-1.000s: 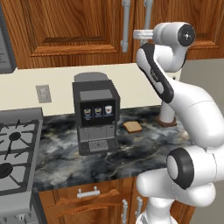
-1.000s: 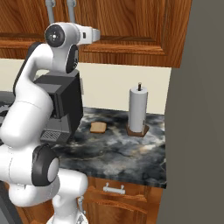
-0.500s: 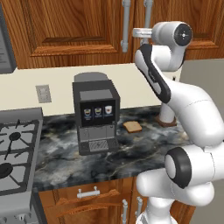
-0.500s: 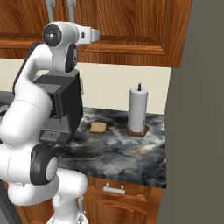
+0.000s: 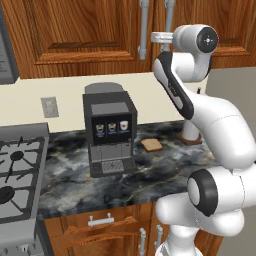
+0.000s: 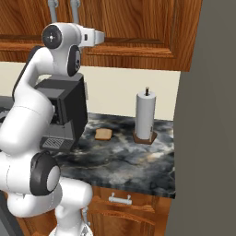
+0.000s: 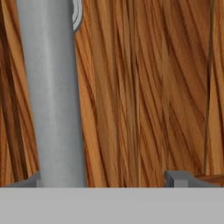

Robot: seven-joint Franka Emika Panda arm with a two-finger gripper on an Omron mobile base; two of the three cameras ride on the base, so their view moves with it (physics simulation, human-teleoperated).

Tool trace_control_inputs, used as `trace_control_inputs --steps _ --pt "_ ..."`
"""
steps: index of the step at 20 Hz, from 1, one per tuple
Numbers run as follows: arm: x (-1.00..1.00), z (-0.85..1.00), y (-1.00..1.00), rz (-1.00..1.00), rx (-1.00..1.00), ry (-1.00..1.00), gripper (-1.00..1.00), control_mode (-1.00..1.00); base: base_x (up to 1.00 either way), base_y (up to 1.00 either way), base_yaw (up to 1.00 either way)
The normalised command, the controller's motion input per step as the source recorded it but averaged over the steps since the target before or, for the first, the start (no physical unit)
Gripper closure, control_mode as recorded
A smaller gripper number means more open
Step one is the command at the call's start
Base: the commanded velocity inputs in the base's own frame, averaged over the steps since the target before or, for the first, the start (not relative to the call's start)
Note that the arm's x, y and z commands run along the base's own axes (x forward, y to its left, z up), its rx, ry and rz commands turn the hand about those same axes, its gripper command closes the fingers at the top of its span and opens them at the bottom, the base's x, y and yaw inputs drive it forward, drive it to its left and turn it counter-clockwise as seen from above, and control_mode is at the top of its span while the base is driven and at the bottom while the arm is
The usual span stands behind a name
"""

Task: Pick the sponge and sponge from the cabinet and place them on the counter.

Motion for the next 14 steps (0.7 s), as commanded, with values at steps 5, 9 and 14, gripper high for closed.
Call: trace_control_inputs --steps 5,9,14 --pt "0.00 0.00 0.00 0.00 0.00 0.00 1.00 -1.00 0.00 0.00 0.00" --pt "-0.02 0.08 0.00 0.00 0.00 0.00 1.00 -1.00 0.00 0.00 0.00" --pt "-0.21 0.20 -0.09 0.02 0.00 0.00 1.00 -1.00 0.00 0.00 0.00"
